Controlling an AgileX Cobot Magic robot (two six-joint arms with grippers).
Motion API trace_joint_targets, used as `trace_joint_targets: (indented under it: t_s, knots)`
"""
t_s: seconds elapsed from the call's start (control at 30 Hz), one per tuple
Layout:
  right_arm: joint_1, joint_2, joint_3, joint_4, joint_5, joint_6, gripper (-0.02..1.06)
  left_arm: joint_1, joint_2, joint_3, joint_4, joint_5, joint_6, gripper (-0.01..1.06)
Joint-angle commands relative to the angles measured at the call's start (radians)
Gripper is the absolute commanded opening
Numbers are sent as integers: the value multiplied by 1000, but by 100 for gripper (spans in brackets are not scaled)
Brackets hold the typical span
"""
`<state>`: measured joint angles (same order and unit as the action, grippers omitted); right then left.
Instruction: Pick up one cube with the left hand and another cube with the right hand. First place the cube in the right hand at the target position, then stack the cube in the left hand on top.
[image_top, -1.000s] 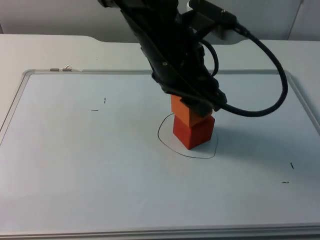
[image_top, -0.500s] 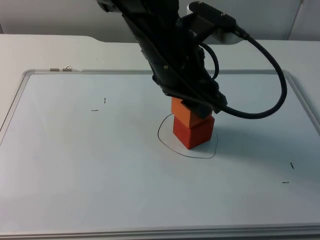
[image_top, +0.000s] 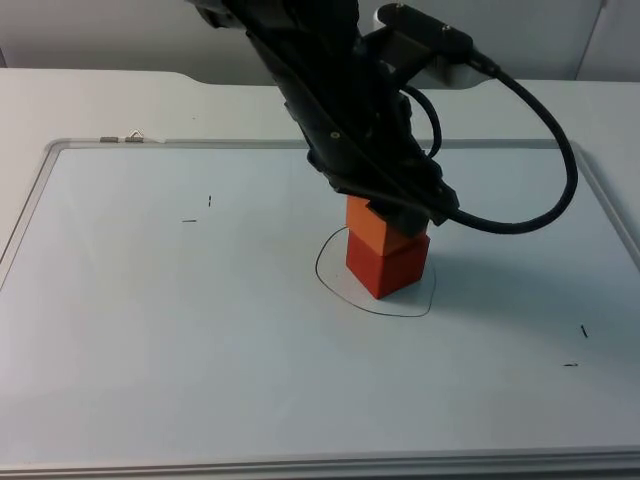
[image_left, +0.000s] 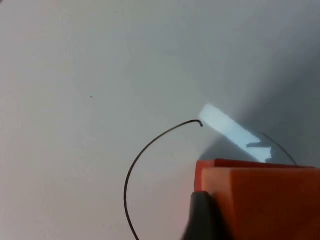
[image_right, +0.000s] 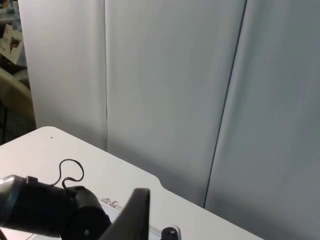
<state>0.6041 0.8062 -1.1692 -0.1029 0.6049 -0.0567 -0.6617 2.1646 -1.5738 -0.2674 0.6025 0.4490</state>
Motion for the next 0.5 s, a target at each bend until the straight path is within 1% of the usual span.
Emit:
trace_joint_targets:
  t_s: [0.0, 0.03, 0.07, 0.1, 0.27, 0.47]
  knots:
    - [4, -4, 2, -7, -11, -6, 97, -3, 4, -7, -16, -5, -6, 67]
    - [4, -4, 2, -7, -11, -6, 97, -3, 4, -7, -18, 1, -8, 89]
    - [4, -4, 2, -7, -11, -6, 97, -3, -1, -7, -18, 9, -8, 100]
    - [4, -4, 2, -6, -9, -6, 97, -3, -10, -7, -18, 12, -8, 105]
    - [4, -4, 2, -6, -9, -6, 97, -3, -77, -7, -16, 36, -8, 105]
    - [4, -4, 2, -6, -11, -6, 97, -3, -277, -7, -16, 96, -10, 105]
